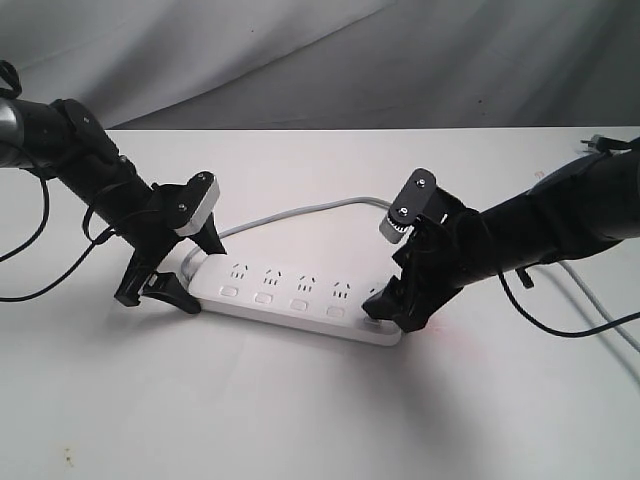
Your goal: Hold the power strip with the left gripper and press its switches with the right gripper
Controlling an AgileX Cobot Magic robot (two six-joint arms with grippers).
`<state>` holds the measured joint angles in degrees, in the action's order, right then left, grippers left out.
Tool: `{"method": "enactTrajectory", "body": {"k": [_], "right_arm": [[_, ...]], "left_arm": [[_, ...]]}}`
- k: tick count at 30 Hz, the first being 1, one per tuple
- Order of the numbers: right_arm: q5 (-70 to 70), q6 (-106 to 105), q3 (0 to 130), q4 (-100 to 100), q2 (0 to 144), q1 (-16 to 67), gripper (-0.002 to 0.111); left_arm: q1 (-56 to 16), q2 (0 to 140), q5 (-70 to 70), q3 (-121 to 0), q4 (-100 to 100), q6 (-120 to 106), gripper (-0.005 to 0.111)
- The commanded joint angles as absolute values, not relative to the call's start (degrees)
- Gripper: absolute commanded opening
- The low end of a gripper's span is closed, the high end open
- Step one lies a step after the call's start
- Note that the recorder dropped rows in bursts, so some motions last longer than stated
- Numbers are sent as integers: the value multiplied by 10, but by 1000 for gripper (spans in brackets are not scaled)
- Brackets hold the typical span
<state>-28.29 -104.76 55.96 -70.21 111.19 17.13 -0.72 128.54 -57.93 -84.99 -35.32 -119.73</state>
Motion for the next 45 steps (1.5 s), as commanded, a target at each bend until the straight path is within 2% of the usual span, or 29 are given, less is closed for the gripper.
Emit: {"method": "enactTrajectory", "body": {"k": [1,20,32,45], "right_arm": [[-276,-1058,558,-700,1111,167,76],[-258,-1056,558,-680,1154,168,76],[-246,-951,558,-562,1154,166,76],[-246,-941,558,-575,1121,166,76]], "left_arm": [[-9,1288,-586,-849,-349,-1199,32],[-9,1288,-586,-849,-349,-1199,32],[-9,1288,-586,-849,-349,-1199,32],[-9,1288,-584,-849,-349,-1199,32]]}}
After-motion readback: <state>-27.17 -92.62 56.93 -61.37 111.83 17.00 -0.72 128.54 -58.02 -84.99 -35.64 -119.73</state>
